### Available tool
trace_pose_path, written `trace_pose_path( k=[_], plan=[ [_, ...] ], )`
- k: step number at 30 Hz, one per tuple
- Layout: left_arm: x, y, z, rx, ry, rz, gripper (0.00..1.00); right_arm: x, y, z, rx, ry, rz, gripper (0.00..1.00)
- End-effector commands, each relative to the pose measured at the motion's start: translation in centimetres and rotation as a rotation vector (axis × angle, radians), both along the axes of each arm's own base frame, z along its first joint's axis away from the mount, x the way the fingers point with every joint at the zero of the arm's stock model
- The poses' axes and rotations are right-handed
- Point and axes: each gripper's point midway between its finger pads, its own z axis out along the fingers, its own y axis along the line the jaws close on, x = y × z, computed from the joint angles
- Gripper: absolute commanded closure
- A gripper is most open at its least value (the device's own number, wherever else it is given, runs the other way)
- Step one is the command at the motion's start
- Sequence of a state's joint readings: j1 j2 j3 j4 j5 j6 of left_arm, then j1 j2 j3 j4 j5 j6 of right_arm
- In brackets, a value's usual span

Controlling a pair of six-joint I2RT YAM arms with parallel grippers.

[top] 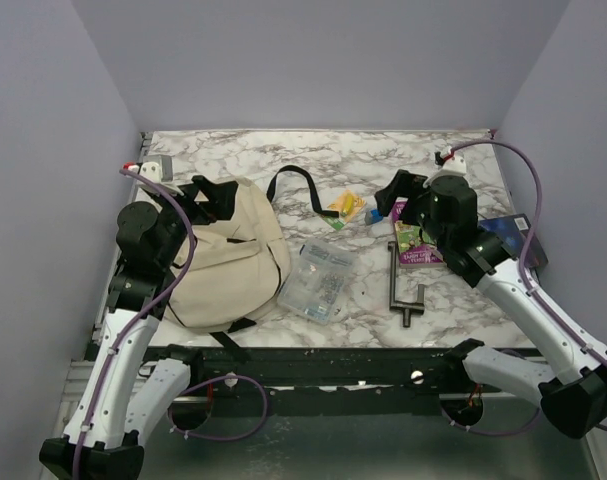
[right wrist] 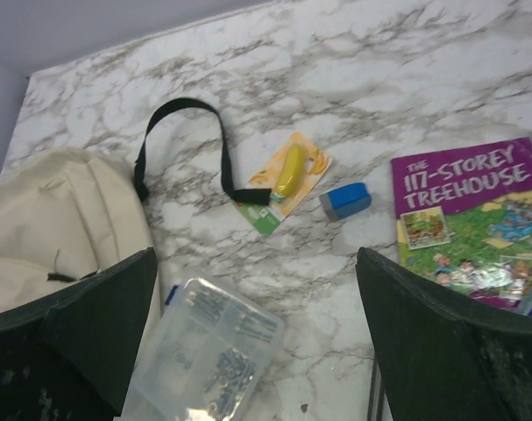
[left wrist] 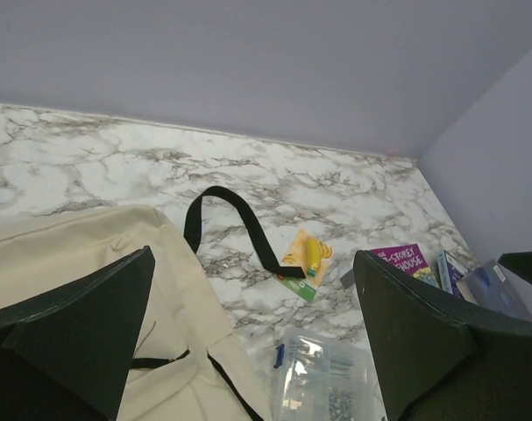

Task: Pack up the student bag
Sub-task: Unzip the student bag at the center of the board.

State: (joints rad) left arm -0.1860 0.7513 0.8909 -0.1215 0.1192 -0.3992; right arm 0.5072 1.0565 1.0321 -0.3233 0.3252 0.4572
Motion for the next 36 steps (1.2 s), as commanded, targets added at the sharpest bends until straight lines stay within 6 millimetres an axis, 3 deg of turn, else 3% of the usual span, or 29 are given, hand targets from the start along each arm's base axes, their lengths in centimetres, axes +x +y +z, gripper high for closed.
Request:
trace_pose_path(
  k=[1, 5, 9, 16, 20, 25, 29, 36],
  plan=[
    [-0.4, -0.8, -0.8, 0.013, 0.018, -0.044, 0.02, -1.2, 5.5, -0.7, 0.177, 0.011, 0.251, 0.00],
    [-0.4, -1.1, -1.2, 0.017, 0.033, -0.055, 0.02, -1.5, 10.5, -2.8, 0.259, 0.093, 0.466, 0.00],
    [-0.6, -1.1, -1.6, 0.037, 0.033, -0.049, 0.01, -1.3, 15.3, -4.7, 0.231, 0.145, 0.568, 0.00],
    [-0.3, -0.6, -2.5, 0.048, 0.062, -0.008, 0.02, -1.2, 24.0, -7.7, 0.244, 0.199, 0.715, 0.12],
    [0.0, -0.4, -3.2, 0.042, 0.100, 0.013, 0.02, -0.8, 27.9, -10.2, 0.204, 0.213, 0.771, 0.14],
    [0.2, -0.1, -3.7, 0.032, 0.136, 0.038, 0.01, 1.4, 30.1, -15.0, 0.104, 0.259, 0.773, 0.18],
    [0.3, -0.6, -4.1, 0.020, 0.157, 0.015, 0.01, 3.0, 29.9, -18.9, -0.005, 0.293, 0.713, 0.17],
    [1.3, -1.3, -6.3, 0.005, 0.271, 0.004, 0.01, 2.2, 29.9, -22.3, -0.013, 0.341, 0.726, 0.15]
  ],
)
